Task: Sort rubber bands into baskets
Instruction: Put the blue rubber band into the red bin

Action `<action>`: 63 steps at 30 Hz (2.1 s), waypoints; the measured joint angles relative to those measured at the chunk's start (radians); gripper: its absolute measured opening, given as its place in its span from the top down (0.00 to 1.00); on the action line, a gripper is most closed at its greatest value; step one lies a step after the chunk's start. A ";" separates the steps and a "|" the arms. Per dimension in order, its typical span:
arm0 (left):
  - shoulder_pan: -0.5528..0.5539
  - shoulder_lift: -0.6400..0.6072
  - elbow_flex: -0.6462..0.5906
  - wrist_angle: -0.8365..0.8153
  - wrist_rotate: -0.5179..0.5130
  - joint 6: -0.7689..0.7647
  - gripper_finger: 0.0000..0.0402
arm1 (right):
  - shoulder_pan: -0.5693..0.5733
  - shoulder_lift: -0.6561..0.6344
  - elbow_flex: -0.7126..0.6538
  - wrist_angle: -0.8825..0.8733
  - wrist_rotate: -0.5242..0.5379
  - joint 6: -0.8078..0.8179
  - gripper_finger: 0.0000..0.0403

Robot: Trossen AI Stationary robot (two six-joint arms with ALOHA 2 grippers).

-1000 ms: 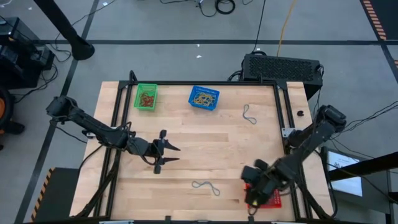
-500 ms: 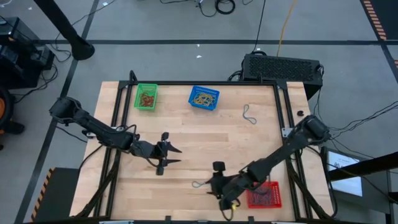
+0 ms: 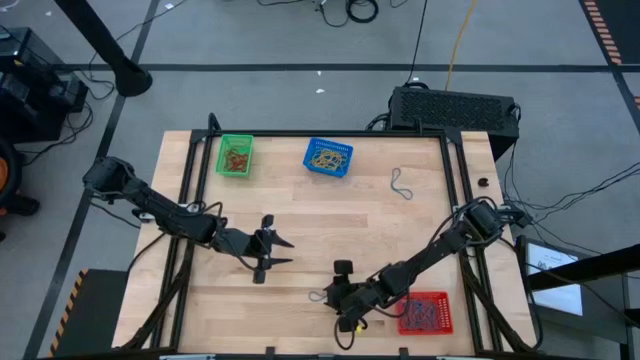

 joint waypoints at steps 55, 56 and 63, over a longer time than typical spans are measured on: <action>0.000 0.000 -0.001 -0.004 0.004 -0.025 0.55 | 0.196 -0.536 -0.001 -0.560 -0.042 0.257 1.00; 0.000 0.000 -0.001 -0.004 0.004 -0.025 0.55 | 0.205 -0.552 -0.001 -0.594 -0.026 0.286 1.00; 0.000 0.000 -0.001 -0.004 0.004 -0.025 0.55 | 0.254 -0.626 -0.001 -0.803 -0.020 0.499 1.00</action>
